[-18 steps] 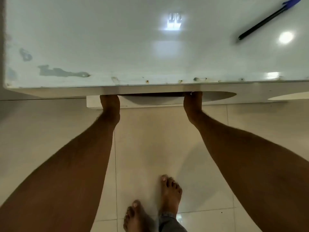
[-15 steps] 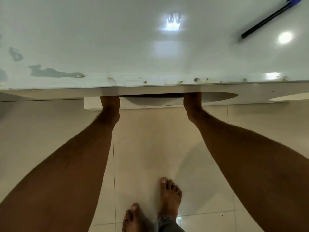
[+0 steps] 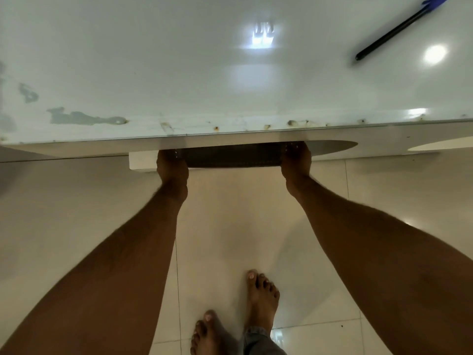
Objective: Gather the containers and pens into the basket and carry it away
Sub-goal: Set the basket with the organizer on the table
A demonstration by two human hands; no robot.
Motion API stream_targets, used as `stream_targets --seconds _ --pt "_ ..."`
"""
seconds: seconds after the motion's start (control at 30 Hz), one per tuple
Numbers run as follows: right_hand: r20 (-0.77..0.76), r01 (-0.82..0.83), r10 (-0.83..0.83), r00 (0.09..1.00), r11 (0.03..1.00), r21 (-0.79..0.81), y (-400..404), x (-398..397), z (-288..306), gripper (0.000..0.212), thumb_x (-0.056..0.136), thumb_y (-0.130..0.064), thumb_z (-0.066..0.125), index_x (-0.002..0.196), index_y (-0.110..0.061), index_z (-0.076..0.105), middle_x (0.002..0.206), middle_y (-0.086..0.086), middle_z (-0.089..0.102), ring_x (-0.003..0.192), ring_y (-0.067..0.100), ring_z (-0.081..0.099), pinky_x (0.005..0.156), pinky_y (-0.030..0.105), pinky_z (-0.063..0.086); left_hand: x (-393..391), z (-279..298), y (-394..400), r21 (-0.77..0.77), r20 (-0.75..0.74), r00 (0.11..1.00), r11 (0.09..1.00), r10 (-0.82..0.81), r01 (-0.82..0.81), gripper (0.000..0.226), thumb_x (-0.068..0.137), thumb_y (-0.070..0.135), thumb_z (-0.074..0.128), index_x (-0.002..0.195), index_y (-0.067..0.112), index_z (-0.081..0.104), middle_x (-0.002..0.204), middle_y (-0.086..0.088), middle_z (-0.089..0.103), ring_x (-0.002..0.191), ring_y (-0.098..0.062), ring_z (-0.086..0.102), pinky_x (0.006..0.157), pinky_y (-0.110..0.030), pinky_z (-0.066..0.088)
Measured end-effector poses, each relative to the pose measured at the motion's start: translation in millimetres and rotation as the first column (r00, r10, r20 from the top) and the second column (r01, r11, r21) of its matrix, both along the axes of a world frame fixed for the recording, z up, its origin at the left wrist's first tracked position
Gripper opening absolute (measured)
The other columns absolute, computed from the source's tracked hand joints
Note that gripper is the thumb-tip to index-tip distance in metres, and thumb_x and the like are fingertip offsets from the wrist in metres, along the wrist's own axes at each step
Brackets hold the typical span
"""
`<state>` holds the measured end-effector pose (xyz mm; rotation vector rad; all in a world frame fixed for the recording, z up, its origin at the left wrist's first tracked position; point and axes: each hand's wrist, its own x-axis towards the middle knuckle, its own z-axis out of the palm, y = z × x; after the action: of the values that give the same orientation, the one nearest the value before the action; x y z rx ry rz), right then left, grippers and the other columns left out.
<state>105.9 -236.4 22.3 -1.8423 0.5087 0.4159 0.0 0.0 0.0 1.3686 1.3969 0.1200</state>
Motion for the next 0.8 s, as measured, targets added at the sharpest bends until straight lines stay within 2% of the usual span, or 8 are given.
stream_targets --seconds 0.07,0.1,0.23,0.3,0.33,0.47,0.67,0.8 --pt "-0.016 0.001 -0.001 1.000 1.000 0.022 -13.6 -16.8 6.8 0.020 0.101 -0.006 0.057 0.119 -0.010 0.065 0.112 0.008 0.072 0.099 0.018 0.067 0.082 0.029 0.056 -15.4 21.6 -11.4 0.003 0.000 1.000 1.000 0.005 -0.005 0.033 0.098 0.010 0.044 0.128 0.007 0.060 0.126 -0.025 0.064 0.115 -0.045 0.061 0.098 -0.054 0.052" --pt "-0.021 0.004 -0.003 1.000 0.999 0.038 -20.3 -26.4 10.0 0.020 0.101 -0.006 0.057 0.119 -0.009 0.065 0.112 0.010 0.073 0.099 0.019 0.069 0.080 0.028 0.058 -25.3 29.8 -16.6 0.006 -0.017 1.000 1.000 -0.006 0.006 0.032 0.098 0.009 0.046 0.127 0.007 0.061 0.125 -0.021 0.066 0.118 -0.043 0.060 0.102 -0.054 0.050" --pt "-0.027 0.044 -0.042 0.999 0.997 0.069 -37.5 -63.5 34.8 0.015 0.103 -0.005 0.055 0.115 -0.010 0.064 0.106 0.004 0.072 0.094 0.013 0.070 0.073 0.016 0.059 -57.7 56.3 -36.1 -0.018 -0.034 0.999 1.000 0.012 -0.013 0.029 0.100 0.010 0.050 0.127 0.008 0.062 0.123 -0.012 0.068 0.099 -0.023 0.059 0.086 -0.044 0.056" --pt "-0.026 0.041 -0.040 0.999 0.998 0.044 -45.5 -84.5 49.0 0.017 0.104 -0.005 0.054 0.113 -0.016 0.064 0.103 0.001 0.070 0.091 0.011 0.067 0.067 0.011 0.056 -78.3 71.0 -48.2 -0.011 -0.031 0.999 1.000 0.013 -0.013 0.030 0.100 0.010 0.051 0.128 0.008 0.061 0.122 -0.009 0.067 0.098 -0.021 0.059 0.073 -0.028 0.052" --pt "-0.026 0.032 -0.031 0.999 0.999 0.030 -49.9 -95.2 53.5 0.018 0.104 -0.006 0.054 0.113 -0.019 0.064 0.105 0.002 0.070 0.093 0.013 0.067 0.069 0.014 0.057 -90.4 77.1 -53.7 -0.006 -0.038 0.999 1.000 0.012 -0.012 0.031 0.099 0.010 0.052 0.129 0.008 0.060 0.122 -0.008 0.067 0.101 -0.023 0.060 0.075 -0.026 0.051" --pt "-0.066 0.014 -0.014 0.998 1.000 0.002 -67.1 -134.8 75.4 0.019 0.103 -0.012 0.056 0.114 -0.025 0.064 0.116 0.006 0.071 0.108 0.025 0.067 0.091 0.040 0.059 -134.5 99.6 -73.2 -0.040 -0.089 0.993 0.996 0.074 -0.077 0.034 0.098 0.012 0.052 0.131 0.011 0.061 0.125 -0.013 0.067 0.111 -0.034 0.062 0.095 -0.043 0.054" --pt "-0.052 0.039 -0.036 0.998 0.998 0.047 -89.3 -187.3 125.5 0.020 0.102 -0.008 0.059 0.114 -0.023 0.063 0.106 -0.002 0.070 0.098 0.012 0.067 0.079 0.025 0.057 -188.4 145.3 -98.1 -0.054 -0.096 0.989 0.991 0.116 -0.121 0.033 0.096 0.007 0.055 0.128 0.012 0.063 0.120 -0.012 0.070 0.109 -0.035 0.066 0.094 -0.042 0.057" --pt "-0.059 0.047 -0.045 0.997 0.998 0.034 -102.3 -217.4 159.8 0.021 0.101 -0.006 0.061 0.112 -0.024 0.063 0.108 0.001 0.071 0.100 0.017 0.068 0.084 0.032 0.059 -212.5 190.5 -114.3 -0.057 -0.101 0.987 0.989 0.128 -0.134 0.031 0.098 0.010 0.054 0.129 0.011 0.062 0.121 -0.014 0.069 0.109 -0.036 0.065 0.096 -0.047 0.057"
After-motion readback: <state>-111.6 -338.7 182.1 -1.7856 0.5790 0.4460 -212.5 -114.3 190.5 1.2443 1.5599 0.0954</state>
